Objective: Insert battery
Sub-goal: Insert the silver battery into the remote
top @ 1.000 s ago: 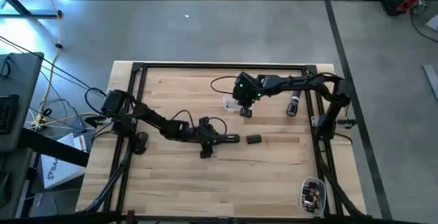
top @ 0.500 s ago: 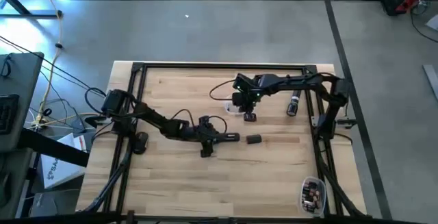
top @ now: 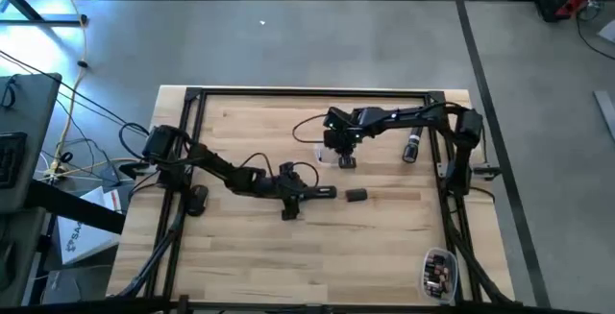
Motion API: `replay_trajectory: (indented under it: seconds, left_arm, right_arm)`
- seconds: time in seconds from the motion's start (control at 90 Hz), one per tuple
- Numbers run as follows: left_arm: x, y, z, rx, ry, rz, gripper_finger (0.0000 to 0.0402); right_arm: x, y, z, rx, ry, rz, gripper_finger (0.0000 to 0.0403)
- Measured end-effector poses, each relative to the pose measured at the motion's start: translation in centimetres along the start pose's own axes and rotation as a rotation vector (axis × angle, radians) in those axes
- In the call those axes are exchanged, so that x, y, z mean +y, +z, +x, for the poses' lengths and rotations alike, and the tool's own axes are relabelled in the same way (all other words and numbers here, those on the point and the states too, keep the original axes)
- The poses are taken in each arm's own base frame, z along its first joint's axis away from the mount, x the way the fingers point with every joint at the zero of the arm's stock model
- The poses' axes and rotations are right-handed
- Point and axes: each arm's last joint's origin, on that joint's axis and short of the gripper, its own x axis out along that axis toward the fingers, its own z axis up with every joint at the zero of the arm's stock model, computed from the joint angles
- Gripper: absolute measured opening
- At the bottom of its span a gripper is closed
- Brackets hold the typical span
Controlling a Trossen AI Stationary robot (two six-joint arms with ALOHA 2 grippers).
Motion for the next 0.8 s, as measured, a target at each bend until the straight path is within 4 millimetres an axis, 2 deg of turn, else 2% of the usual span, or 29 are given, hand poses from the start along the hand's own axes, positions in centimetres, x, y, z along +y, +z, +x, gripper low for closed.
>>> replay_trajectory:
  seconds: [0.2, 0.544, 0.678, 0.8]
  left_arm:
    - [0.0, 0.0, 0.0, 0.002, 0.000, -0.008, 0.0182]
    - [0.0, 0.0, 0.0, 0.003, 0.000, -0.008, 0.0182]
    - [0.0, 0.0, 0.0, 0.001, 0.002, -0.004, 0.0182]
    - [0.0, 0.0, 0.0, 0.000, 0.003, -0.001, 0.0182]
  right_arm:
    - [-0.7, -0.3, 0.0, 0.010, -0.037, 0.043, 0.0000]
    - [1.3, -0.1, -0.1, 0.023, 0.106, -0.038, 0.0000]
    - [1.6, -0.1, -0.1, 0.000, 0.179, -0.056, 0.0000]
    - [1.6, -0.1, -0.1, 0.002, 0.169, -0.057, 0.0000]
